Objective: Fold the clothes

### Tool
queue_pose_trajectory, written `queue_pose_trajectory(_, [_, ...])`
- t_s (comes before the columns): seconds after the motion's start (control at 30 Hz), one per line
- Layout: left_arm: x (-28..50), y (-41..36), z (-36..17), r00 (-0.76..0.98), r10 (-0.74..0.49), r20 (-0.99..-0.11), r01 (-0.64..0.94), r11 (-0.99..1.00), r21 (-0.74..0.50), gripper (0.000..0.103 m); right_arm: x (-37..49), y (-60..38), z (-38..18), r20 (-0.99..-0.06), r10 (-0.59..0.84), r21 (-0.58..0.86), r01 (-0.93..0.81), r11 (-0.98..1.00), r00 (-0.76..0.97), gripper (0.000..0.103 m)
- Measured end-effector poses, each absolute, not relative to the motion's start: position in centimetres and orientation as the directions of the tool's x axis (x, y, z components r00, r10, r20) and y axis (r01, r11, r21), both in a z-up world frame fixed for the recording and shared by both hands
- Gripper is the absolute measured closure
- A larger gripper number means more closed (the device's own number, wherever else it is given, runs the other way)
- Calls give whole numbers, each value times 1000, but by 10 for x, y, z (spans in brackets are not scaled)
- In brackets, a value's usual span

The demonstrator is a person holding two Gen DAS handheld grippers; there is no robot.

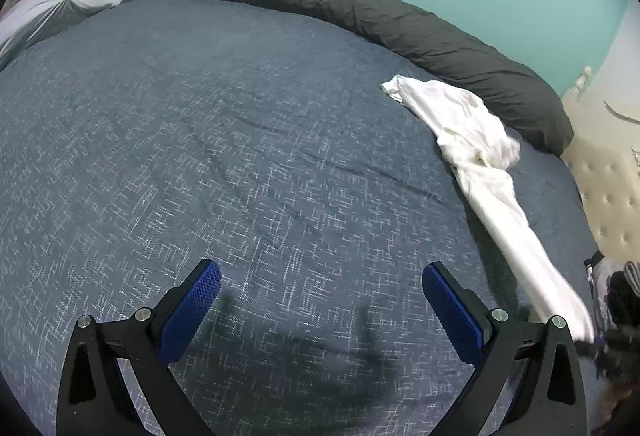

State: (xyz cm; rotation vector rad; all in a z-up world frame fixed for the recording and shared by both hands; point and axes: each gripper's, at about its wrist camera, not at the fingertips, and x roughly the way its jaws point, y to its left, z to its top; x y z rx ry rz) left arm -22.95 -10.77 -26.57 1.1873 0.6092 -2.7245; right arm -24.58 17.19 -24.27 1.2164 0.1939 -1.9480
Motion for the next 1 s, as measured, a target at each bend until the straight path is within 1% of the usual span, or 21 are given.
queue_pose_trajectory(0.07, [-229, -108, -265, -689, 58, -722, 254, -914, -316, 0, -248, 190, -246, -812, -547, 301, 655, -694, -206, 95])
queue_pose_trajectory(0.1, [-229, -109, -265, -690, 57, -722, 254, -914, -316, 0, -252, 199, -246, -811, -542, 309, 626, -716, -219, 91])
queue_pose_trajectory(0.13, [-229, -109, -265, -690, 56, -722, 255, -914, -315, 0, -259, 208, -242, -817, -516, 289, 593, -752, -257, 91])
queue_pose_trajectory(0.2, [-228, -110, -266, -689, 55, -722, 257, -913, -315, 0, -272, 220, -232, -803, -510, 281, 560, -779, -307, 91])
queue_pose_trajectory(0.27, [-230, -113, -267, -687, 55, -725, 266, -909, -320, 0, -295, 228, -220, -785, -491, 261, 516, -816, -378, 87])
queue_pose_trajectory(0.3, [-231, -115, -268, -686, 54, -726, 269, -908, -322, 0, -307, 226, -218, -782, -473, 244, 499, -831, -405, 78])
queue_pose_trajectory(0.33, [-232, -115, -268, -686, 53, -726, 269, -908, -321, 0, -318, 225, -216, -780, -454, 227, 481, -847, -431, 62])
queue_pose_trajectory(0.37, [-232, -116, -268, -685, 52, -726, 270, -908, -321, 0, -330, 223, -214, -776, -435, 211, 463, -861, -456, 58])
queue_pose_trajectory(0.47, [-234, -119, -270, -683, 43, -729, 271, -912, -309, 0, -368, 206, -220, -769, -418, 211, 426, -880, -484, 56])
queue_pose_trajectory(0.5, [-234, -120, -270, -683, 39, -730, 274, -912, -306, 0, -380, 199, -224, -767, -412, 206, 420, -884, -491, 51])
queue_pose_trajectory(0.53, [-235, -122, -271, -684, 35, -729, 280, -910, -307, 0, -391, 190, -227, -768, -400, 195, 412, -890, -501, 43])
queue_pose_trajectory(0.7, [-238, -128, -275, -680, 15, -733, 297, -909, -294, 0, -436, 148, -246, -767, -337, 114, 401, -909, -546, 41])
queue_pose_trajectory(0.9, [-241, -134, -283, -669, 10, -743, 309, -906, -290, 0, -485, 93, -271, -790, -219, -96, 469, -878, -573, 41])
queue_pose_trajectory(1.0, [-243, -137, -288, -663, 11, -748, 317, -902, -294, 0, -500, 81, -279, -784, -198, -139, 478, -868, -588, 41])
